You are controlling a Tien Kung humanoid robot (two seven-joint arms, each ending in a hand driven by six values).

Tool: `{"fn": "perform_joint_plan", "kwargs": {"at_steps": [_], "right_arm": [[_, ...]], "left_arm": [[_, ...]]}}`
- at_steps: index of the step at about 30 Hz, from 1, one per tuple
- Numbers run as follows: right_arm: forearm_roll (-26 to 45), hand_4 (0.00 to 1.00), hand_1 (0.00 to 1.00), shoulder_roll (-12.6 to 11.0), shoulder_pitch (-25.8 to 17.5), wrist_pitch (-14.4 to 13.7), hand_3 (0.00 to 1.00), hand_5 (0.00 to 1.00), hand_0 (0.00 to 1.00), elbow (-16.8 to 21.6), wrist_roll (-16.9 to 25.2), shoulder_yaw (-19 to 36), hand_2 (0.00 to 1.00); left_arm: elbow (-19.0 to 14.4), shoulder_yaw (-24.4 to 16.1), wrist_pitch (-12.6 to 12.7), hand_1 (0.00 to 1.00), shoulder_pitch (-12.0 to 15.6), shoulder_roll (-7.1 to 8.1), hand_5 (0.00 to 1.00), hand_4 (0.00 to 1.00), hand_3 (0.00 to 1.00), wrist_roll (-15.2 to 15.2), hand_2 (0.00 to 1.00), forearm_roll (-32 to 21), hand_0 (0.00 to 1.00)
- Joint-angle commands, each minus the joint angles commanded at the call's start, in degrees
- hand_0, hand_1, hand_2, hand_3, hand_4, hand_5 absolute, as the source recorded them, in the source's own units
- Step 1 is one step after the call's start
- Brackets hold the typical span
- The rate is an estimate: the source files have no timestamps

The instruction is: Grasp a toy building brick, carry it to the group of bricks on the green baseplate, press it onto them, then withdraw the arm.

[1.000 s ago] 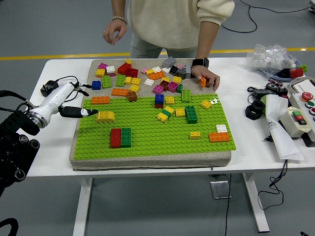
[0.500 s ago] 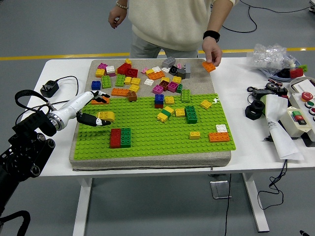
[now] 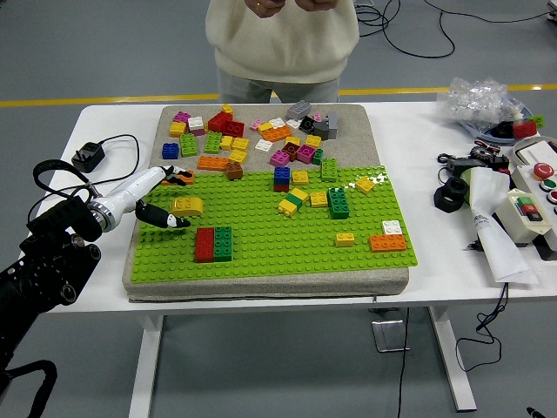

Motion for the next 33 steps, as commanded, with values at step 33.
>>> {"fn": "perform_joint_plan", "kwargs": {"at_steps": [33], "right_arm": [[0.3,0.905,0.702,0.5,-0.2,0.5,0.712,0.549,0.792,0.0,0.1,-0.1,0.749]], "left_arm": [[7.8,1.8,2.2,0.809,-3.3,-2.28,0.091,0.863,0.675,-1.3,0.615,-3.8,0.998]]}}
